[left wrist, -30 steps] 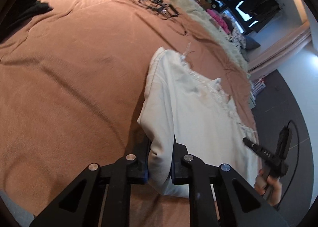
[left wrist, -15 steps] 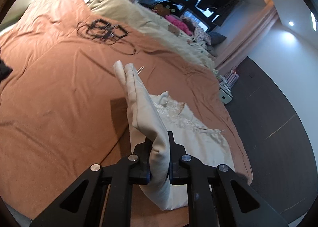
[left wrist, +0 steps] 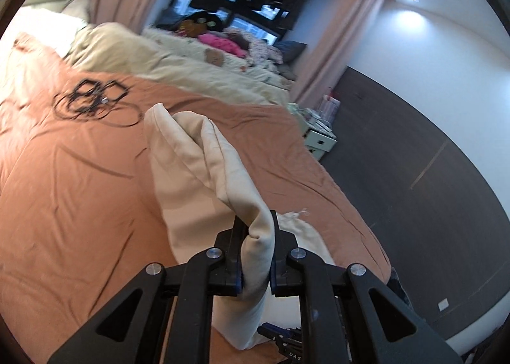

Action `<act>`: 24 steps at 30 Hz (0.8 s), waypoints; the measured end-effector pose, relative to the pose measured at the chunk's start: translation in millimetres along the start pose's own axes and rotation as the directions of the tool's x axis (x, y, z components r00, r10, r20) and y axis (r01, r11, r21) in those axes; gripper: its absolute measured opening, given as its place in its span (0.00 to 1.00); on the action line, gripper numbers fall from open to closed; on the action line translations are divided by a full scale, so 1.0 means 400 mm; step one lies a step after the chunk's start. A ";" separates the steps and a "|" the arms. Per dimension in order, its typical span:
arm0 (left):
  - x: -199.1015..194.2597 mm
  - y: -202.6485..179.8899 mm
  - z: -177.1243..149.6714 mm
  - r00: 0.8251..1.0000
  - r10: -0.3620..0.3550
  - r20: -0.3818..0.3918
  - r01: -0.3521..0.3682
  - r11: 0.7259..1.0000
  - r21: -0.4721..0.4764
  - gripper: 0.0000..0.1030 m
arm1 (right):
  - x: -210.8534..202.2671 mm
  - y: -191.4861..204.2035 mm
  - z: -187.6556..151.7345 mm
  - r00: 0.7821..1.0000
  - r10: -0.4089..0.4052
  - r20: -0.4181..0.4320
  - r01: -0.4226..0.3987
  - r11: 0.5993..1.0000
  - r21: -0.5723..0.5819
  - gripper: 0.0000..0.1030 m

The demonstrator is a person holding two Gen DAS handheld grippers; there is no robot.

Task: Fold large clothes

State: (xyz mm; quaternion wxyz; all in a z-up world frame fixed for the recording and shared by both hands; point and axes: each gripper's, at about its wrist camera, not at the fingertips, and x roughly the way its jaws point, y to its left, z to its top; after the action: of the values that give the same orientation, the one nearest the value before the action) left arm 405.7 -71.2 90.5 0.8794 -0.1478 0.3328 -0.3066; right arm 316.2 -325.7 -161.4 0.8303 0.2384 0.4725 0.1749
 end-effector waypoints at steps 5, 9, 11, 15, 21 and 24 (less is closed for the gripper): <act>0.070 -0.125 0.022 0.999 -0.029 -0.038 0.032 0.996 0.081 0.13 | -0.100 -0.060 0.004 0.997 -0.001 0.080 -0.002 0.999 0.038 0.12; 0.135 -0.218 0.024 0.996 -0.052 -0.077 0.062 0.989 0.132 0.12 | -0.175 -0.123 0.005 0.990 -0.009 0.139 -0.003 0.996 0.089 0.12; 0.182 -0.277 0.017 0.992 -0.067 -0.107 0.084 0.983 0.166 0.12 | -0.212 -0.163 0.002 0.986 -0.017 0.167 -0.003 0.993 0.119 0.13; 0.287 -0.371 -0.014 0.979 -0.090 -0.180 0.127 0.970 0.206 0.12 | -0.271 -0.237 -0.010 0.977 -0.035 0.210 -0.002 0.985 0.171 0.13; 0.449 -0.486 -0.113 0.946 -0.090 -0.311 0.168 0.957 0.237 0.10 | -0.333 -0.360 -0.054 0.970 -0.079 0.231 0.017 0.966 0.258 0.13; 0.496 -0.509 -0.164 0.919 -0.114 -0.378 0.209 0.952 0.221 0.10 | -0.348 -0.419 -0.077 0.968 -0.101 0.228 0.027 0.951 0.307 0.13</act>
State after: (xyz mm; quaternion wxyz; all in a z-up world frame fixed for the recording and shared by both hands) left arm 388.9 -357.9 38.7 0.7862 -0.0007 0.4326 -0.4413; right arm 232.0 -528.6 -171.2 0.8406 0.3664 0.3967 0.0434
